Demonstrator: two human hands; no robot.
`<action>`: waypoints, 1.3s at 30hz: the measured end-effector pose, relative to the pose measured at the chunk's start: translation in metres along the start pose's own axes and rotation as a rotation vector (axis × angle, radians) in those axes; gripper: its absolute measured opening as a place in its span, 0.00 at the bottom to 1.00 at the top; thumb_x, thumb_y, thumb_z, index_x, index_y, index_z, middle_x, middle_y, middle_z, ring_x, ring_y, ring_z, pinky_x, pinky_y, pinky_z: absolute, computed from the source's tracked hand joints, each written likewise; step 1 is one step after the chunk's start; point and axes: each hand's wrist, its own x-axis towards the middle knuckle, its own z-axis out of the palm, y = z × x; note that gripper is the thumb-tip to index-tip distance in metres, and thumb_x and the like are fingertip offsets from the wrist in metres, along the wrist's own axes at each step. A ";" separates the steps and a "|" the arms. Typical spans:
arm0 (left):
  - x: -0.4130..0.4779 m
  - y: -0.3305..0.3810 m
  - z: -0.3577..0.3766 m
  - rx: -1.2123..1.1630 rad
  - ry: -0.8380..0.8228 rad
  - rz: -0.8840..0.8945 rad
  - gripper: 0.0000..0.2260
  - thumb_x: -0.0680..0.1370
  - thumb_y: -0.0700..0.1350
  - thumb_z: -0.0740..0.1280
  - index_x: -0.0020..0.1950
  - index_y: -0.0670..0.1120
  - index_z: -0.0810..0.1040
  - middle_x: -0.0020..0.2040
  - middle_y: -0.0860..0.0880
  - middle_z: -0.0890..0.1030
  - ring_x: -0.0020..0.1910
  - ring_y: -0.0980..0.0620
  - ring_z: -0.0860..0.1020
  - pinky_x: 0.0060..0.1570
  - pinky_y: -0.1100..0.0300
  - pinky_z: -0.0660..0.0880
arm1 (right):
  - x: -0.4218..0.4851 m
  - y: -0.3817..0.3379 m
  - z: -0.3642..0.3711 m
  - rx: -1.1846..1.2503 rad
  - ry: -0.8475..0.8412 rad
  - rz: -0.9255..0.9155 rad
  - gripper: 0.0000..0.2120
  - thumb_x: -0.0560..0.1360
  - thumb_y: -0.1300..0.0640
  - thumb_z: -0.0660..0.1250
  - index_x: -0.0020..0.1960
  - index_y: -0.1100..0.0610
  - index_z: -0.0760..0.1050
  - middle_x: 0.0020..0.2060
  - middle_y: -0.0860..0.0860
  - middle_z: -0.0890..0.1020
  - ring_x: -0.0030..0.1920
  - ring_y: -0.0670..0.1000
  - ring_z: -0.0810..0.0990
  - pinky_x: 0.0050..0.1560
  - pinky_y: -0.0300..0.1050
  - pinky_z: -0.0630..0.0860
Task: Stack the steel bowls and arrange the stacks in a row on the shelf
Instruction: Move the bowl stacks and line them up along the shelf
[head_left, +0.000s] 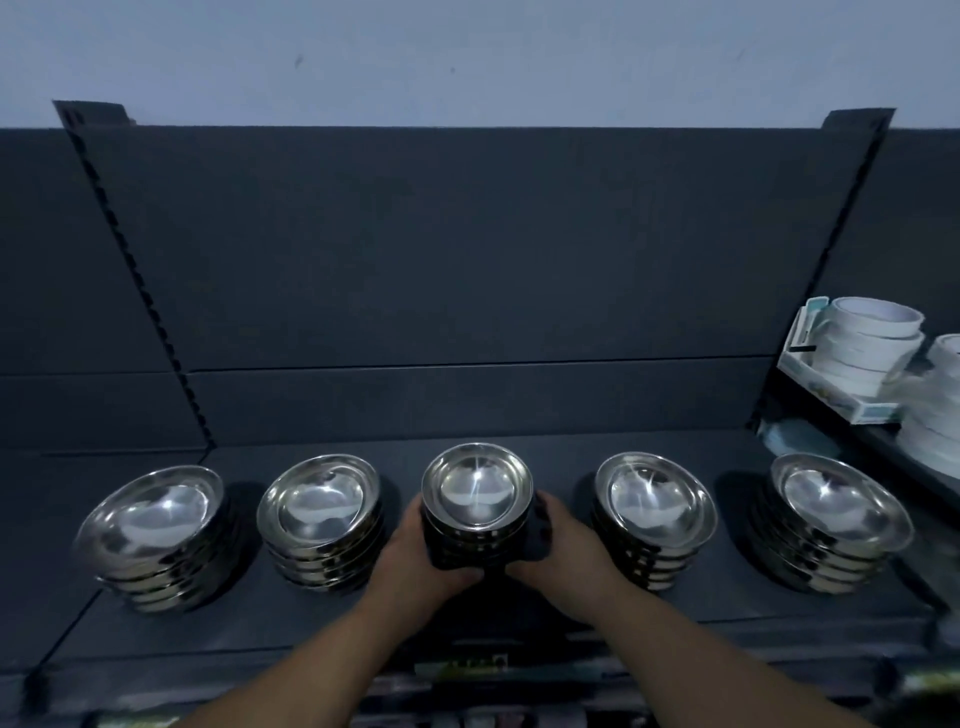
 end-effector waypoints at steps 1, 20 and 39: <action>0.002 0.000 -0.001 0.005 -0.011 0.015 0.43 0.63 0.46 0.79 0.72 0.54 0.60 0.58 0.58 0.76 0.59 0.57 0.74 0.56 0.65 0.68 | 0.001 0.000 0.002 0.013 0.003 0.007 0.43 0.64 0.57 0.78 0.73 0.51 0.61 0.64 0.49 0.77 0.63 0.48 0.76 0.60 0.35 0.70; -0.009 -0.008 0.005 -0.142 -0.053 -0.040 0.43 0.59 0.41 0.82 0.66 0.58 0.63 0.51 0.62 0.78 0.51 0.64 0.77 0.49 0.73 0.72 | -0.019 0.009 -0.001 0.038 0.022 -0.031 0.38 0.64 0.52 0.79 0.70 0.52 0.66 0.60 0.47 0.79 0.53 0.40 0.74 0.51 0.26 0.66; -0.020 -0.004 0.000 -0.178 -0.054 -0.037 0.38 0.62 0.39 0.81 0.66 0.57 0.66 0.54 0.58 0.81 0.54 0.63 0.78 0.58 0.64 0.75 | -0.013 0.021 0.009 0.112 -0.090 -0.091 0.46 0.63 0.57 0.78 0.75 0.47 0.59 0.64 0.48 0.76 0.64 0.45 0.75 0.66 0.44 0.73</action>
